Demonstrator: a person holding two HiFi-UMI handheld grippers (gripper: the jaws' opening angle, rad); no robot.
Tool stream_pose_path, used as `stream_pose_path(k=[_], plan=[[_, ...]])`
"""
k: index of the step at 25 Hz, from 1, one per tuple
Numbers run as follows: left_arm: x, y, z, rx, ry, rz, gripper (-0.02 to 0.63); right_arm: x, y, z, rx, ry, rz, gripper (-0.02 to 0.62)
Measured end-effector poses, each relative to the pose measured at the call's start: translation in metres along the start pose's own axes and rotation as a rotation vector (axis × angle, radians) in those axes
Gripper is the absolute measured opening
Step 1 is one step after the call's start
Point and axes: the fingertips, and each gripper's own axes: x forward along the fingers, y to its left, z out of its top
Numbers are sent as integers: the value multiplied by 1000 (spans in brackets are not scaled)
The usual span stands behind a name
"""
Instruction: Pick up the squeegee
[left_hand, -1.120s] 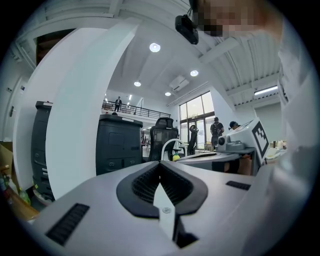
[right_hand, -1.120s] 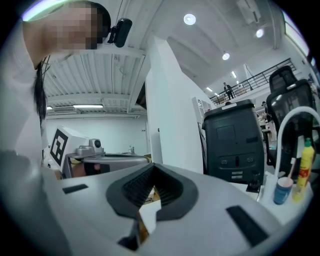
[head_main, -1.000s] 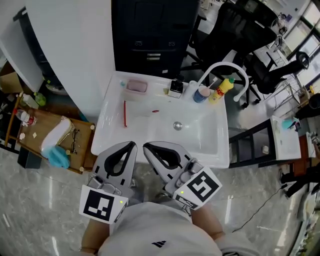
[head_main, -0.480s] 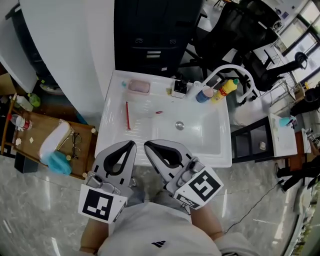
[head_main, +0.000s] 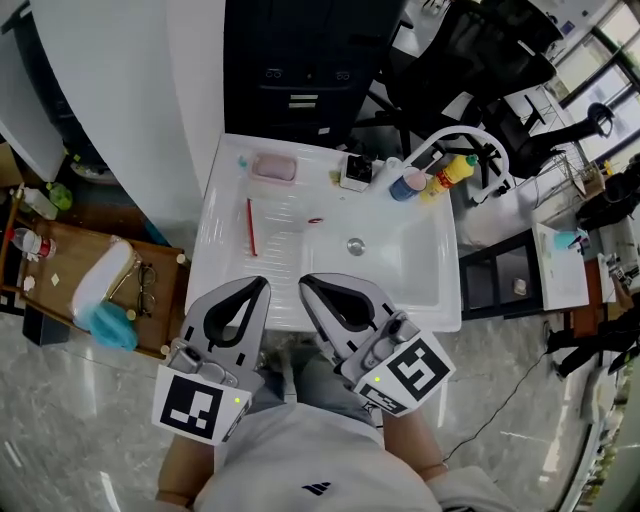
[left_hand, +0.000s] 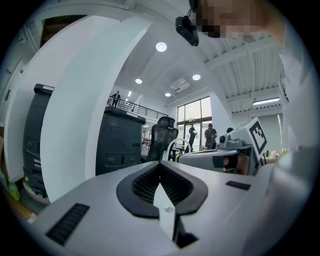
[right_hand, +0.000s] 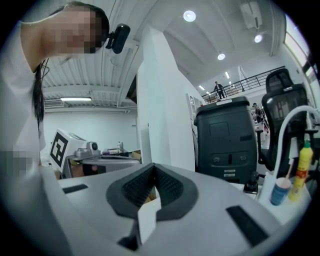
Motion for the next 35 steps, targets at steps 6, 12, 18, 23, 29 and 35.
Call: stream_pose_path(k=[6, 12, 18, 23, 29, 35], plan=[[8, 7, 3, 14, -16, 55, 12, 6, -12, 0, -3, -4, 44, 11], [24, 12, 11, 19, -25, 103, 12, 16, -28, 7, -25, 6, 94, 11], [42, 16, 10, 7, -35, 162, 12, 23, -50, 5, -33, 25, 150, 11], [56, 21, 8, -6, -33, 218, 14, 29, -69, 3, -38, 39, 194, 11], [69, 25, 5, -15, -23, 284, 12, 37, -88, 1, -33, 51, 253, 9], [75, 29, -3, -24, -7, 349, 12, 47, -98, -6, -26, 64, 317, 11]])
